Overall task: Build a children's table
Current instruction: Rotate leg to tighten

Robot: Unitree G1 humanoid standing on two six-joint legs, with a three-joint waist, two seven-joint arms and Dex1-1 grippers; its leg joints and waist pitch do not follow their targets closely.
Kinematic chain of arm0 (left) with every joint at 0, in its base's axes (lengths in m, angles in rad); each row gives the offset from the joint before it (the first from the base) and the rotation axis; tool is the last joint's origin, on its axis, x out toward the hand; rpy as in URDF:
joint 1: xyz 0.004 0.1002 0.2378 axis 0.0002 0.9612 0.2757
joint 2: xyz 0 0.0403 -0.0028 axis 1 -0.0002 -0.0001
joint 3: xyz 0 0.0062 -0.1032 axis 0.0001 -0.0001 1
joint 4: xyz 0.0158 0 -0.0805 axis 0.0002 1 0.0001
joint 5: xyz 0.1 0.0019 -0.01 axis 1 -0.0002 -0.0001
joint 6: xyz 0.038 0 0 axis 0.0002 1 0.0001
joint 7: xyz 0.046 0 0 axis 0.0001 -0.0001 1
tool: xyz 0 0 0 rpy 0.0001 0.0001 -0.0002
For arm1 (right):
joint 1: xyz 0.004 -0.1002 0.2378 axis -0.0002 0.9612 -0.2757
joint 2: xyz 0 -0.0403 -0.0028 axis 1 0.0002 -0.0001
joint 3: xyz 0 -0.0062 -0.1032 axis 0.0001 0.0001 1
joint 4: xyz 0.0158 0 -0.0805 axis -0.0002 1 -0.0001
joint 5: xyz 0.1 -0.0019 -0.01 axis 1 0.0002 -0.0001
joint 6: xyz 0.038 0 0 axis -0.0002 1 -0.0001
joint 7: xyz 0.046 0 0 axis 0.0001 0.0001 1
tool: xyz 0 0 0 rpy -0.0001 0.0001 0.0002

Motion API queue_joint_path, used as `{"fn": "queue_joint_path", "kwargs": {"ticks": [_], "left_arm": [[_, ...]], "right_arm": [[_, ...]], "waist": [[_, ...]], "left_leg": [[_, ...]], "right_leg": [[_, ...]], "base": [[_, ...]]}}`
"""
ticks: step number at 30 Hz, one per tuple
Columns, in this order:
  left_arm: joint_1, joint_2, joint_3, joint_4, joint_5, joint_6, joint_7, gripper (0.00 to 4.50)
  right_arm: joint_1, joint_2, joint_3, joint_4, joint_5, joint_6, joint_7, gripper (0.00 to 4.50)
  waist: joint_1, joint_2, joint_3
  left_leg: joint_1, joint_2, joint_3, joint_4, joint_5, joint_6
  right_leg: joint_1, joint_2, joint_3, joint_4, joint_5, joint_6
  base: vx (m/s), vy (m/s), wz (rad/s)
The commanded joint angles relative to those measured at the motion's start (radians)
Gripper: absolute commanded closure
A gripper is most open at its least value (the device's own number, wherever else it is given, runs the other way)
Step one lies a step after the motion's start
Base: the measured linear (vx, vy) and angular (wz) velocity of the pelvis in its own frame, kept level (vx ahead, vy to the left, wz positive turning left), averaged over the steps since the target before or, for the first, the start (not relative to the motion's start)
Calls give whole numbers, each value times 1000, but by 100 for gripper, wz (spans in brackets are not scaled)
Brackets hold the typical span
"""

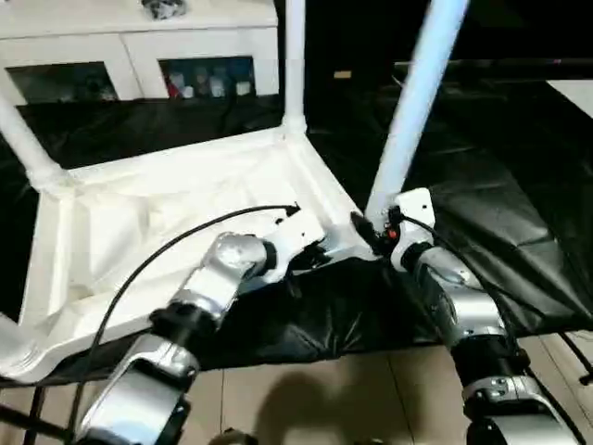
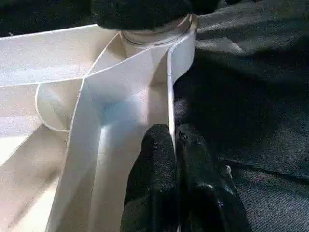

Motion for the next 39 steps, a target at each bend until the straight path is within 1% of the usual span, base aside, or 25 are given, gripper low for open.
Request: {"fn": "queue_joint_path", "kwargs": {"ticks": [1,2,3,4,5,6,7,9,10,11,12,14,15,16,18,21,26,28,30,31,33,36,37,38,39], "left_arm": [[-12,10,-27,-40,-18,-63,-53,450],[-11,29,-25,-36,-24,-73,-79,450],[-10,39,-24,-35,-28,-79,-95,450],[-10,39,-24,-35,-28,-79,-95,450],[-12,54,-21,-28,-33,-92,-118,450],[-15,70,-18,-21,-40,-105,-146,450],[-17,80,-16,-17,-46,-111,-166,450],[-22,101,-15,-12,-56,-120,-207,450],[-27,121,-18,-5,-57,-132,-235,450],[-27,121,-18,-5,-57,-132,-235,450],[-32,134,-21,0,-62,-140,-260,450],[-34,140,-23,3,-64,-143,-274,450],[-37,147,-25,7,-65,-147,-286,450],[-43,156,-27,17,-67,-155,-302,450],[-45,159,-27,22,-68,-158,-307,450],[-55,172,-25,38,-69,-171,-331,450],[-62,183,-22,47,-70,-175,-352,450],[-64,186,-24,52,-73,-176,-358,450],[-65,187,-25,53,-74,-175,-360,450],[-65,187,-25,53,-75,-174,-361,450],[-65,187,-25,56,-75,-174,-365,450],[-65,183,-24,61,-72,-174,-359,450],[-70,172,-18,70,-67,-168,-328,450],[-76,162,-14,79,-59,-159,-293,450],[-77,159,-14,81,-56,-156,-284,450]], "right_arm": [[19,-8,122,9,20,21,180,135],[19,-38,128,7,22,21,228,131],[19,-55,131,5,23,22,253,131],[19,-55,131,5,23,22,253,116],[20,-84,141,1,24,22,305,101],[22,-116,158,-3,23,27,367,101],[23,-136,171,-6,21,33,405,101],[29,-183,208,-14,3,12,501,101],[32,-218,235,-21,-3,9,596,101],[32,-218,235,-21,-3,9,596,101],[26,-233,245,-15,0,8,635,101],[20,-240,250,-10,4,12,654,101],[14,-246,256,-3,4,9,670,101],[1,-254,263,13,3,9,696,125],[-3,-257,266,17,5,10,705,125],[-20,-263,270,35,19,13,743,154],[-28,-263,277,42,22,14,782,188],[-27,-262,281,43,23,12,791,209],[-25,-262,282,44,25,12,794,218],[-24,-262,282,44,25,12,796,224],[-14,-259,282,37,29,13,798,232],[-2,-250,270,28,40,24,781,241],[12,-227,242,13,54,42,725,242],[22,-204,219,4,58,50,660,243],[25,-197,213,2,58,49,641,243]], "waist": [[6,-9,-66],[7,-9,-68],[8,-7,-66],[9,-7,-66],[10,-7,-65],[14,-3,-65],[19,-4,-62],[24,-3,-60],[25,-1,-58],[26,-2,-58],[27,0,-54],[26,-2,-54],[27,-1,-53],[26,-1,-52],[26,-2,-53],[26,-2,-54],[29,-2,-52],[30,-2,-50],[30,-2,-48],[31,1,-47],[30,1,-46],[31,0,-47],[31,2,-46],[31,1,-44],[32,2,-42]], "left_leg": [[14,53,-28,-66,-218,57],[15,53,-27,-65,-205,64],[13,53,-25,-61,-187,80],[12,55,-23,-59,-172,90],[12,56,-22,-59,-170,91],[15,57,-22,-58,-171,93],[17,58,-21,-59,-189,91],[18,60,-21,-61,-215,79],[20,61,-22,-63,-239,71],[21,62,-23,-65,-249,67],[22,64,-23,-68,-268,59],[22,63,-25,-70,-284,49],[23,63,-25,-70,-290,43],[23,63,-26,-72,-296,39],[23,62,-25,-71,-295,37],[23,62,-24,-69,-276,44],[21,62,-24,-69,-262,55],[22,63,-25,-71,-274,51],[24,65,-25,-73,-293,42],[25,66,-26,-75,-301,37],[24,65,-26,-75,-304,34],[23,64,-26,-75,-304,35],[24,65,-26,-76,-304,35],[23,65,-25,-76,-306,35],[25,66,-26,-79,-319,27]], "right_leg": [[48,-64,41,-65,-126,-228],[49,-63,40,-62,-107,-234],[49,-61,39,-59,-71,-246],[50,-61,38,-55,-51,-258],[49,-61,37,-55,-52,-262],[48,-60,36,-55,-58,-266],[47,-58,35,-58,-86,-266],[45,-59,37,-61,-119,-263],[43,-58,37,-63,-139,-262],[44,-59,37,-62,-148,-260],[40,-59,38,-65,-164,-260],[43,-61,39,-66,-186,-258],[41,-61,39,-67,-197,-256],[41,-62,40,-67,-203,-256],[41,-62,40,-67,-201,-259],[41,-62,39,-63,-165,-272],[42,-62,39,-63,-156,-274],[41,-63,39,-64,-176,-271],[39,-64,40,-67,-201,-266],[38,-64,40,-67,-209,-264],[38,-63,41,-67,-207,-263],[39,-64,41,-68,-203,-263],[38,-64,41,-69,-202,-263],[37,-63,42,-70,-206,-260],[35,-64,43,-73,-230,-252]], "base": [[0,0,0],[0,0,0],[0,0,0],[0,0,0],[0,0,0],[0,0,0],[0,0,0],[0,0,0],[0,0,0],[0,0,0],[0,0,0],[0,0,0],[0,0,0],[0,0,0],[0,0,0],[0,0,0],[0,0,0],[0,0,0],[0,0,0],[0,0,0],[0,0,0],[0,0,0],[0,0,0],[0,0,0],[0,0,0]]}}
